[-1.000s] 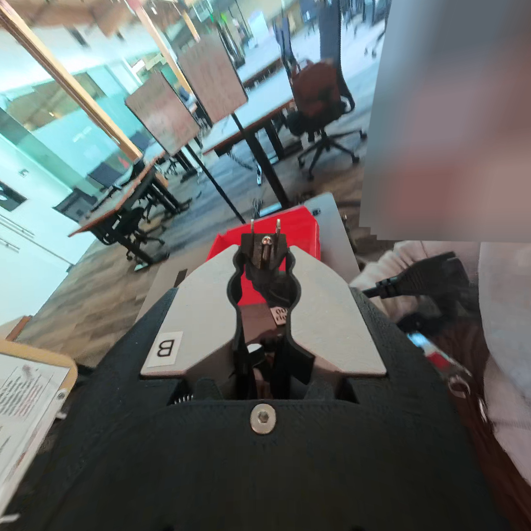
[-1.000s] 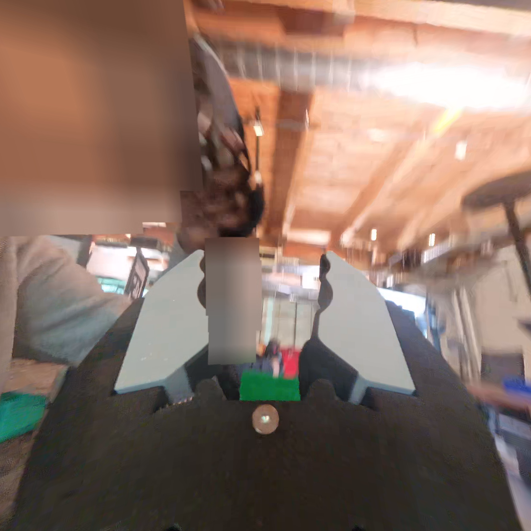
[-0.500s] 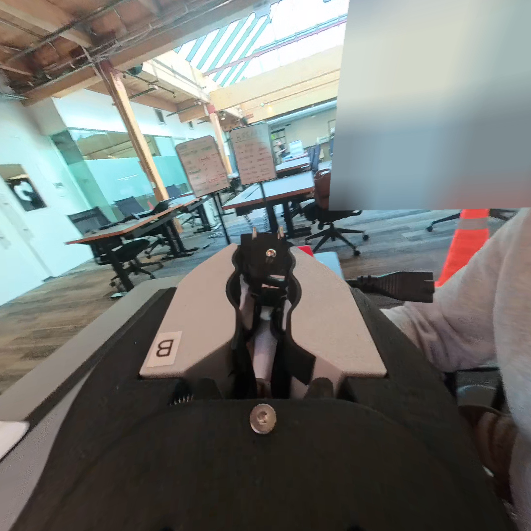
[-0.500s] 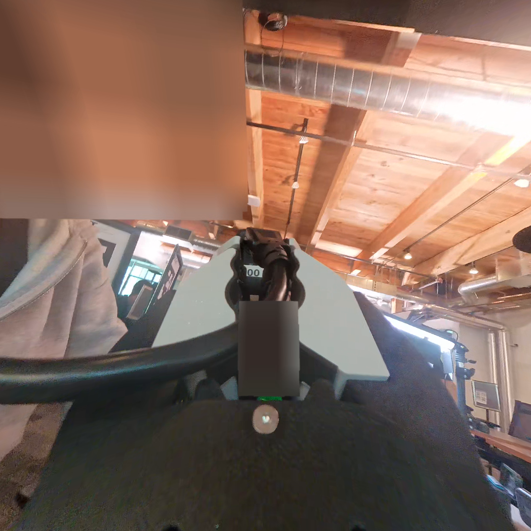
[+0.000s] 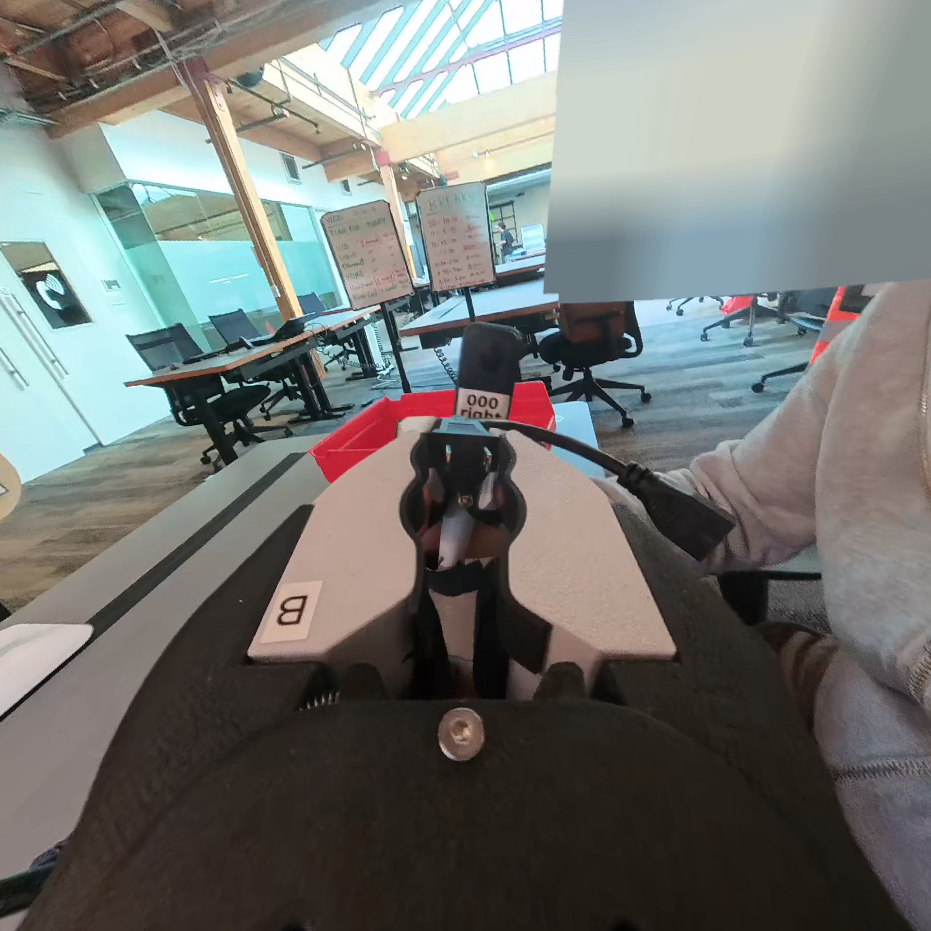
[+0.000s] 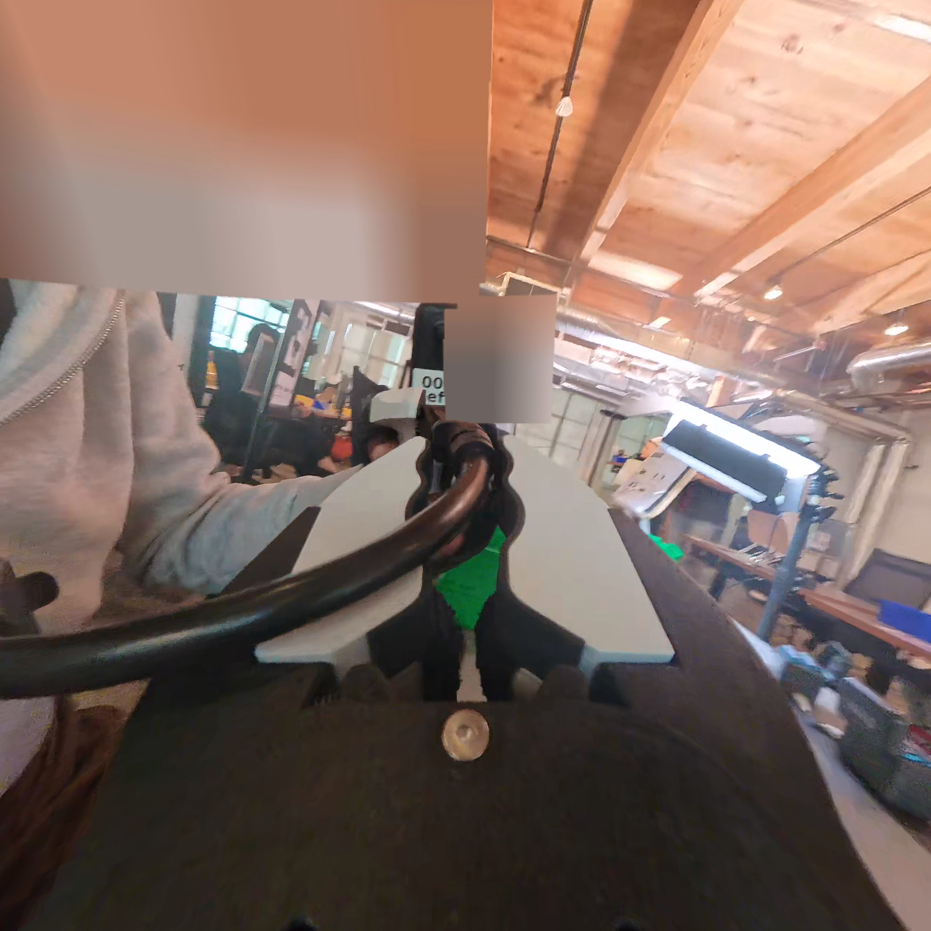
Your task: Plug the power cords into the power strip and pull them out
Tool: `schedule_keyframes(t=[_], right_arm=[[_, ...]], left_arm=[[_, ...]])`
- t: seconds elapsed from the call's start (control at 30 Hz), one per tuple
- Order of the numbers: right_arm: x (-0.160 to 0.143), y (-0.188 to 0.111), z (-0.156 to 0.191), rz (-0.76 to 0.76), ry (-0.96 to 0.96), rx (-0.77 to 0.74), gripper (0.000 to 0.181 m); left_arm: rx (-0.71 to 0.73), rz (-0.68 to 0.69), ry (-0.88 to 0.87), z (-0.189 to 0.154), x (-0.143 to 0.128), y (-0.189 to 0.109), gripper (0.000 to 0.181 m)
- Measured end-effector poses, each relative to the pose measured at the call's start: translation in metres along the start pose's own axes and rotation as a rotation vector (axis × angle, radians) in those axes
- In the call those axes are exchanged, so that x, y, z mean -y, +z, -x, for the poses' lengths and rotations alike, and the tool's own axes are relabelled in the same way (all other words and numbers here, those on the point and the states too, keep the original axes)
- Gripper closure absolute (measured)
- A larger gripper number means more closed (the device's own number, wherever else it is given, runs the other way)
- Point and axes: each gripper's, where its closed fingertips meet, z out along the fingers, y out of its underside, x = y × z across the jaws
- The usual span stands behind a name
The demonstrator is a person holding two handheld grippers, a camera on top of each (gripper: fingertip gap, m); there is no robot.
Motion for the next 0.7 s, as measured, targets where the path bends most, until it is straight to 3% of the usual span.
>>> schedule_keyframes(t=[0.1, 0.47, 0.7], right_arm=[[-0.003, 0.002, 0.009, -0.002, 0.128, 0.095, 0.157], [-0.016, 0.006, 0.015, 0.111, -0.054, 0.092, 0.156], [-0.027, 0.005, 0.009, 0.187, 0.006, 0.069, 0.157]], left_arm=[[-0.05, 0.051, -0.005, -0.006, -0.011, -0.004, 0.155], [-0.078, 0.101, -0.125, -0.01, -0.023, -0.011, 0.155], [-0.034, 0.17, -0.155, -0.003, -0.036, -0.02, 0.151]])
